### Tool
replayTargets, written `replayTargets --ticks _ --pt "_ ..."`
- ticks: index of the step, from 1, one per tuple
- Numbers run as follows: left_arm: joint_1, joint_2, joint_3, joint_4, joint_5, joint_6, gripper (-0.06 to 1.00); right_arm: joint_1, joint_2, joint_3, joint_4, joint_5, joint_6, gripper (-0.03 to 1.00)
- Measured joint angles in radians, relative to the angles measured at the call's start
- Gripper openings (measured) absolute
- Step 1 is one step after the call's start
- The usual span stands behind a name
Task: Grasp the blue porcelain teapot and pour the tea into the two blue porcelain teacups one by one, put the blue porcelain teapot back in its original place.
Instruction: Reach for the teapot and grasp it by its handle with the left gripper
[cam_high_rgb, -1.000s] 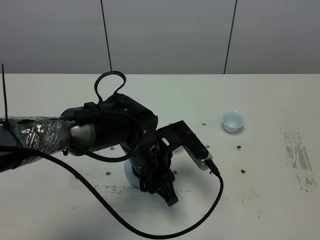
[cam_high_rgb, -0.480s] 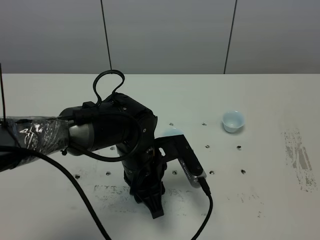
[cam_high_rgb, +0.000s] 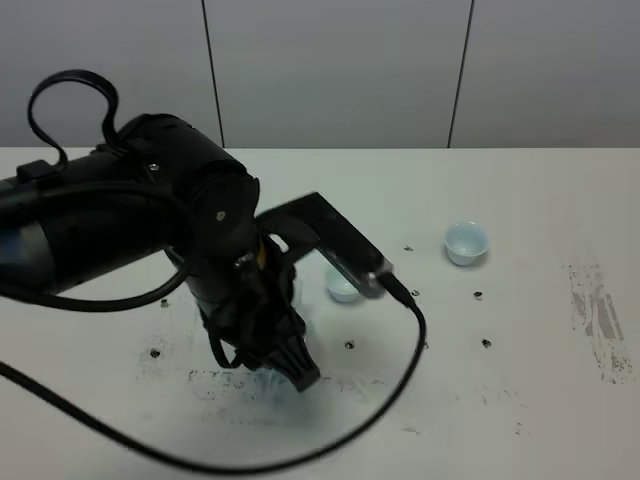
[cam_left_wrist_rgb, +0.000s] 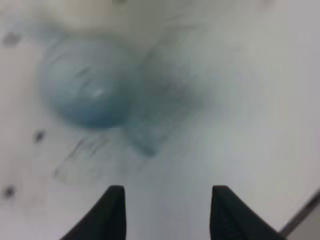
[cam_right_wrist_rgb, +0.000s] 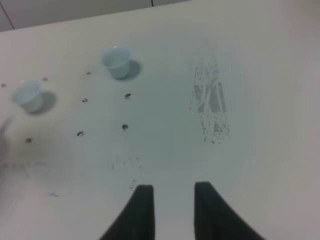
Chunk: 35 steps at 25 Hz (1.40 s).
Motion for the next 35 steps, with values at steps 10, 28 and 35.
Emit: replayTargets --ticks 10,28,35 --pt "0.002 0.029 0.039 -0.016 -0.092 -0.293 0.45 0.0 0.0 0.0 0.0 0.0 0.0 0.22" --pt "-0.044 0.033 0.365 0.02 -0.598 -0.284 0.3 0.0 0.0 0.0 0.0 0.0 0.0 0.22" --pt "-0.007 0.033 0.37 0.09 -0.517 -0.318 0.3 0.0 0.0 0.0 0.0 0.0 0.0 0.22"
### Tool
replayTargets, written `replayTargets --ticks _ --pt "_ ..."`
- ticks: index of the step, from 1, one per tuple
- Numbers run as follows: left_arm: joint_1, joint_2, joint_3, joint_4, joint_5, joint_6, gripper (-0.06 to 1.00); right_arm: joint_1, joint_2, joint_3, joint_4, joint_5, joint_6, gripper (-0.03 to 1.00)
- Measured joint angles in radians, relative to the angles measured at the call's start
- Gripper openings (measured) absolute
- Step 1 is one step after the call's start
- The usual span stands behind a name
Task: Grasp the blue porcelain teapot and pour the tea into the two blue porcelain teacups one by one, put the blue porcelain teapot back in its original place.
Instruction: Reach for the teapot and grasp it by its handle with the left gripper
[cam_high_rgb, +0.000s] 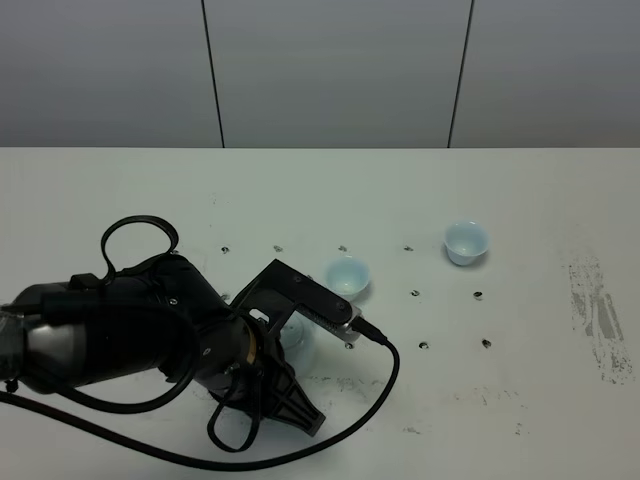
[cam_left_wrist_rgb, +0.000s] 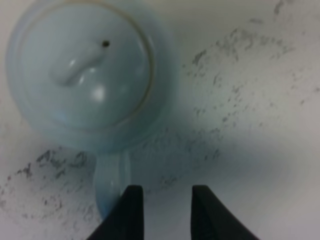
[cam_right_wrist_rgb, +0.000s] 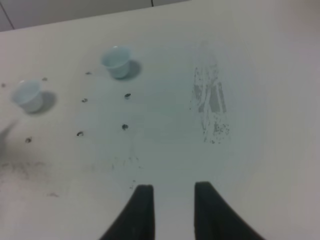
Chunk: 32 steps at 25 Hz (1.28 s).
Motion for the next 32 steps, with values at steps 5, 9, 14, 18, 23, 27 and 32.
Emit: replayTargets --ticks 5,9,14,18,23,27,32 --pt "0.014 0.0 0.0 0.003 0.098 0.049 0.3 0.0 0.0 0.0 0.0 0.0 0.0 0.22" --pt "0.034 -0.002 0.0 0.014 0.126 0.11 0.31 0.0 0.0 0.0 0.0 0.0 0.0 0.22" --pt "0.06 -0.011 0.0 0.06 0.128 0.136 0.31 0.0 0.0 0.0 0.0 0.0 0.0 0.22" --pt "0.062 -0.062 0.001 0.042 0.142 0.174 0.38 0.0 0.0 0.0 0.0 0.0 0.0 0.22" --pt "0.068 -0.097 0.001 -0.028 0.13 0.171 0.5 0.0 0.0 0.0 0.0 0.0 0.0 0.22" --pt "0.076 -0.078 -0.002 -0.057 0.086 0.11 0.51 0.0 0.0 0.0 0.0 0.0 0.0 0.22" --pt "0.077 -0.018 -0.032 -0.057 0.079 0.095 0.52 0.0 0.0 0.0 0.0 0.0 0.0 0.22"
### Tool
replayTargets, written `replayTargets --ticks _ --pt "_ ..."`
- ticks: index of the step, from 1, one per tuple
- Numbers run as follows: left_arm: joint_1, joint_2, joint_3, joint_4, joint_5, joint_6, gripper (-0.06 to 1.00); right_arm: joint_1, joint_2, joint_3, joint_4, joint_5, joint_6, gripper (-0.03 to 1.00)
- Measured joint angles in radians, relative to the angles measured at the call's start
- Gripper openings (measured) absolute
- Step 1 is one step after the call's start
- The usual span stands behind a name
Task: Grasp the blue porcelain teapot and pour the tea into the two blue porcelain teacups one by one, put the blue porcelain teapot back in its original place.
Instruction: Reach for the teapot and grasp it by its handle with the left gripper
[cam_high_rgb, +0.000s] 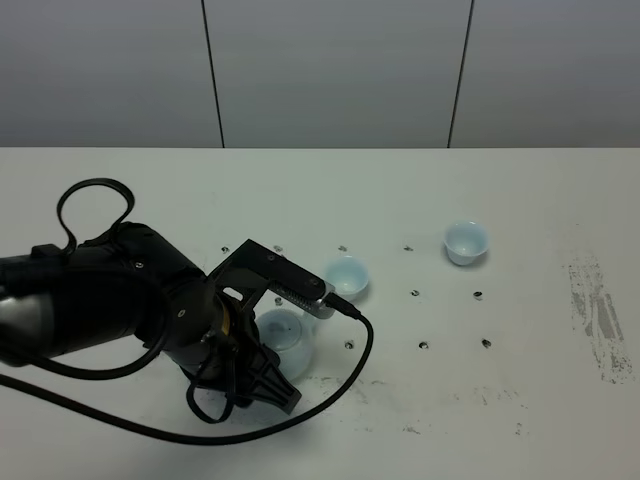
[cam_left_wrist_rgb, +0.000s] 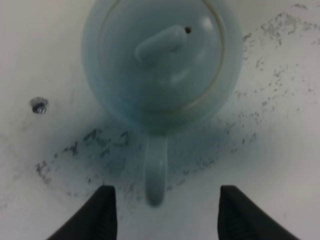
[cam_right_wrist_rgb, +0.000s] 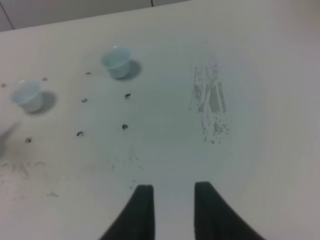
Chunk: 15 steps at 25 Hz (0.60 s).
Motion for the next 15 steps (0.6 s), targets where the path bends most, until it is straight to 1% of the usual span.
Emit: replayTargets --ticks 6,12,15 --pt "0.001 0.064 -0.045 0.0 -0.004 0.002 0.52 0.0 0.0 0.0 0.0 0.0 0.0 0.22" --pt "0.002 0.095 -0.055 0.0 -0.005 0.005 0.51 0.0 0.0 0.0 0.0 0.0 0.0 0.22" --pt "0.002 0.099 -0.059 0.0 -0.007 0.006 0.48 0.0 0.0 0.0 0.0 0.0 0.0 0.22"
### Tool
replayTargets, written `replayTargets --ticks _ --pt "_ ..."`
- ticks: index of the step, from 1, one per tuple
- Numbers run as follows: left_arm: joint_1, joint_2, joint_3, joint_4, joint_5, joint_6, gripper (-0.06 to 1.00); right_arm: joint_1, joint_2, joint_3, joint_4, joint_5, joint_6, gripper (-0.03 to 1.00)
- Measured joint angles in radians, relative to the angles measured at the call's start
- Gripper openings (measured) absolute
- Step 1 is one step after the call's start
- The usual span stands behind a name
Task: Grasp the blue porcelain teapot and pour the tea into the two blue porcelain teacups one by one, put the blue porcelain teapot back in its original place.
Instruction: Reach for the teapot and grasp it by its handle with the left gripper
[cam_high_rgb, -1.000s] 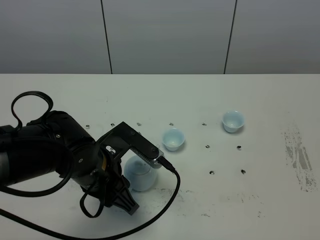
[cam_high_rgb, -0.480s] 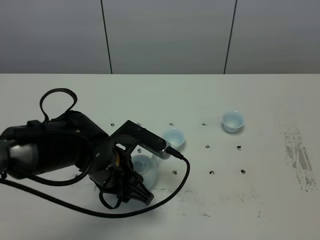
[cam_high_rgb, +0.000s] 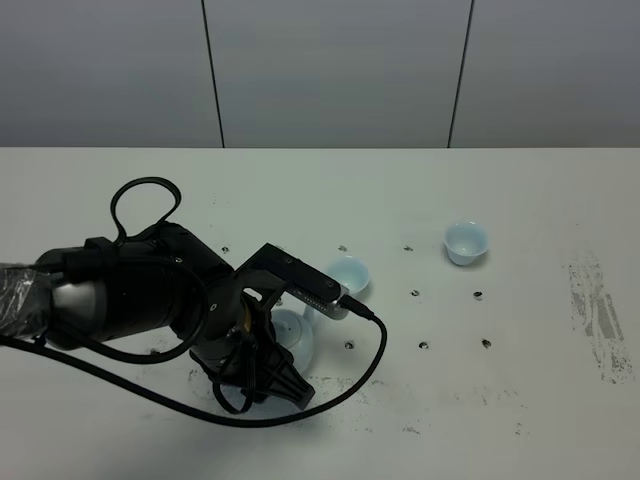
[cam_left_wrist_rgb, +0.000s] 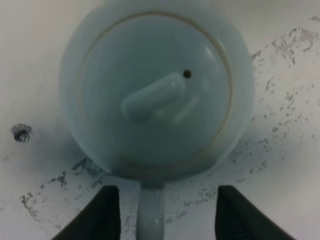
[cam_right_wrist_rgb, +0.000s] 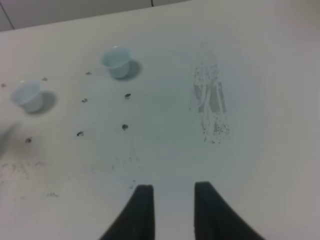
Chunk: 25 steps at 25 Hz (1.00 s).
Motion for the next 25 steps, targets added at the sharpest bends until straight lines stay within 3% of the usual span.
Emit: replayTargets --ticks 3,8,25 --pt "0.0 0.005 0.0 0.0 -0.013 0.001 0.39 0.0 0.0 0.0 0.0 0.0 0.0 0.22" --pt "0.0 0.005 0.0 0.023 -0.019 0.002 0.14 0.0 0.0 0.0 0.0 0.0 0.0 0.22" --pt "0.0 -0.019 0.0 0.059 -0.022 0.007 0.14 0.0 0.0 0.0 0.0 0.0 0.0 0.22"
